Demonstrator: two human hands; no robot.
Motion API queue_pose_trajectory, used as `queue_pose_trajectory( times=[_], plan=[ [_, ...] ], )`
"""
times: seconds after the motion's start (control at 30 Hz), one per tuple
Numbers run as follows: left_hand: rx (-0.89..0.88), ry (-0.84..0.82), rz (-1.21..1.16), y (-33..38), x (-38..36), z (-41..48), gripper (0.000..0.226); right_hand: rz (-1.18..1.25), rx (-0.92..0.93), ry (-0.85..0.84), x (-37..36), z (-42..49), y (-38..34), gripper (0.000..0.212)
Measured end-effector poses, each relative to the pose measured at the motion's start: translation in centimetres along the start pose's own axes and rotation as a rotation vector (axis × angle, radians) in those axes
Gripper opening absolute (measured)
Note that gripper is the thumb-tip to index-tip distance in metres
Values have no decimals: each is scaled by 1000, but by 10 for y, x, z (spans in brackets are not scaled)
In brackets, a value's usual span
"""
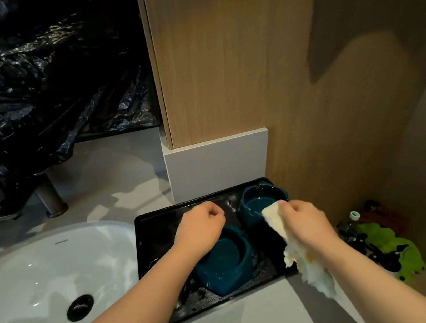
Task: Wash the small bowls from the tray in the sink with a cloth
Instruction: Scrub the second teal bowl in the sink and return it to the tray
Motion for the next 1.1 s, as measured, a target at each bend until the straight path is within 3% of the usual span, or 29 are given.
queue_pose_trajectory(
  times=[0.13,0.37,0.5,0.63,0.83,0.93,1.1],
  plan=[
    [33,-30,-39,23,-20,28,20,-212,-90,127,26,21,10,21],
    [169,-117,88,40,-48,70,29,-269,-141,113,28,49,11,24],
    [287,-140,12,33,-58,80,43,-285,-167,39,20,61,12,23],
    [323,-259,-49,30,-68,84,32,-162,-202,-47,12,67,13,36],
    [399,-220,-315,23,-71,91,19,53,-190,-74,6,73,18,46],
    [366,-165,-437,26,-52,90,6,122,-89,-5,6,70,3,35],
    [308,-59,-656,24,7,70,7,238,61,-14,3,46,-47,21]
  ],
)
Point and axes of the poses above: each hand's wrist, its own z-axis towards the middle knuckle, its own x-axis out of the back of the hand, y = z × x, the point moved 1 cm from there along z, towards the middle knuckle, and after that the axes turned 7 degrees about -x, right-handed, at the moved point
